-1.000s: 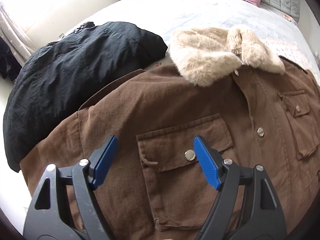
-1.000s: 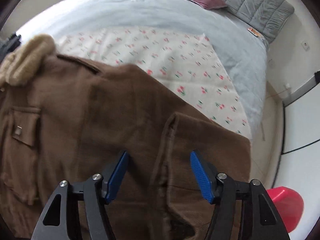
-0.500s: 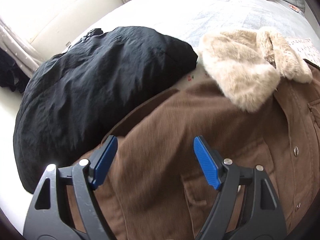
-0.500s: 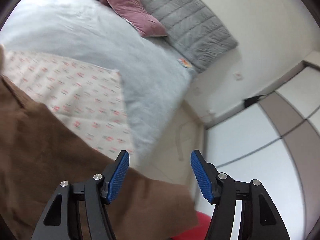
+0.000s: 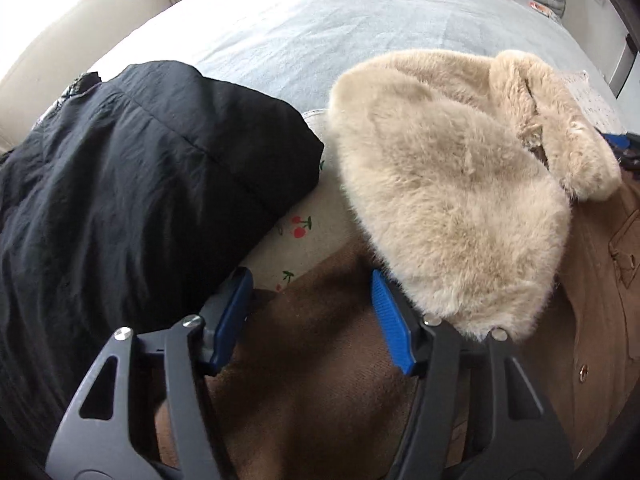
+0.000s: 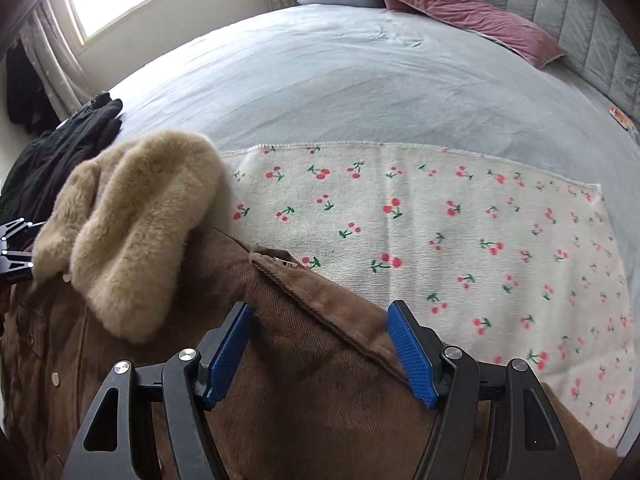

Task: Fold large clothes

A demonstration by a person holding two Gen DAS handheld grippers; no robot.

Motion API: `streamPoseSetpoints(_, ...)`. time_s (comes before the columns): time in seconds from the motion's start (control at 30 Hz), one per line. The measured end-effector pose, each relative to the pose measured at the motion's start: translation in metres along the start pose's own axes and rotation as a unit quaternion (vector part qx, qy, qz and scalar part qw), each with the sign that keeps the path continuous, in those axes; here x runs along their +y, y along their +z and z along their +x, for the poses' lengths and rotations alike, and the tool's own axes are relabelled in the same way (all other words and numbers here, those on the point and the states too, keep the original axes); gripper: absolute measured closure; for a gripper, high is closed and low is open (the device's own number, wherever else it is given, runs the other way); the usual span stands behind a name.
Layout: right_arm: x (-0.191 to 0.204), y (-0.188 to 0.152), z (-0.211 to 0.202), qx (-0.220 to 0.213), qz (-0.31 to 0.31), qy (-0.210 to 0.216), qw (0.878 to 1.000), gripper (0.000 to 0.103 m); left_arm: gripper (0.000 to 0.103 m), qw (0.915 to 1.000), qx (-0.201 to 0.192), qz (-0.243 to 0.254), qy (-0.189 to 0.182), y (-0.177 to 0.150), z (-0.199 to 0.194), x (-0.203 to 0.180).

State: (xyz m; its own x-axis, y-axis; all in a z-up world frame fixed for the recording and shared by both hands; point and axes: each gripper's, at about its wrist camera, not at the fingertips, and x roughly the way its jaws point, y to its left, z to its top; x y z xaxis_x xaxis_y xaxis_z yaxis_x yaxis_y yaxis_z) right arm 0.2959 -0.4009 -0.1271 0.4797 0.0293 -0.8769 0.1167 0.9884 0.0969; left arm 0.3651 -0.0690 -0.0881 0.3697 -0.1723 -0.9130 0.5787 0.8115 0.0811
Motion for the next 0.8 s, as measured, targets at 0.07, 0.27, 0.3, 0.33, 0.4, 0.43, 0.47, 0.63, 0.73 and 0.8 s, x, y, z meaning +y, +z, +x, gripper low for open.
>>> streamPoseSetpoints(0.07, 0.005, -0.004, 0.003, -0.016, -0.005, -0.004, 1.0, 0.044, 0.076, 0.9997, -0.007, -0.02, -0.013, -0.006, -0.004, 0.002)
streamPoseSetpoints(0.27, 0.016, -0.015, -0.031, -0.073, -0.017, -0.009, 0.997, 0.093, 0.096, 0.9919, -0.108, -0.06, 0.033, -0.024, -0.043, -0.015)
streamPoseSetpoints(0.3, 0.018, -0.015, -0.034, -0.087, -0.017, -0.022, 0.996, 0.093, 0.096, 0.9884, -0.127, -0.071, 0.043, -0.024, -0.045, -0.015)
streamPoseSetpoints(0.33, 0.02, -0.014, -0.034, -0.097, -0.019, -0.039, 0.994, 0.093, 0.096, 0.9864, -0.133, -0.082, 0.052, -0.023, -0.04, -0.014)
streamPoseSetpoints(0.4, 0.025, -0.012, -0.022, -0.094, -0.032, -0.078, 0.992, 0.093, 0.095, 0.9872, -0.113, -0.082, 0.078, -0.019, -0.016, -0.016)
streamPoseSetpoints(0.43, 0.025, -0.009, -0.011, -0.081, -0.041, -0.101, 0.991, 0.093, 0.093, 0.9875, -0.101, -0.075, 0.095, -0.02, -0.005, -0.021)
streamPoseSetpoints(0.47, 0.025, -0.009, -0.001, -0.073, -0.045, -0.114, 0.99, 0.093, 0.092, 0.9863, -0.1, -0.064, 0.114, -0.018, -0.002, -0.028)
streamPoseSetpoints(0.63, 0.014, -0.012, -0.021, -0.079, -0.012, -0.097, 0.992, 0.076, 0.059, 0.9858, -0.087, -0.056, 0.132, -0.019, -0.03, -0.038)
streamPoseSetpoints(0.73, 0.01, -0.024, -0.055, -0.094, -0.003, -0.075, 0.993, 0.047, 0.03, 0.9849, -0.107, -0.081, 0.109, -0.031, -0.066, -0.037)
streamPoseSetpoints(0.8, 0.013, -0.032, -0.075, -0.11, 0.001, -0.058, 0.992, 0.04, 0.025, 0.9855, -0.115, -0.09, 0.086, -0.041, -0.086, -0.041)
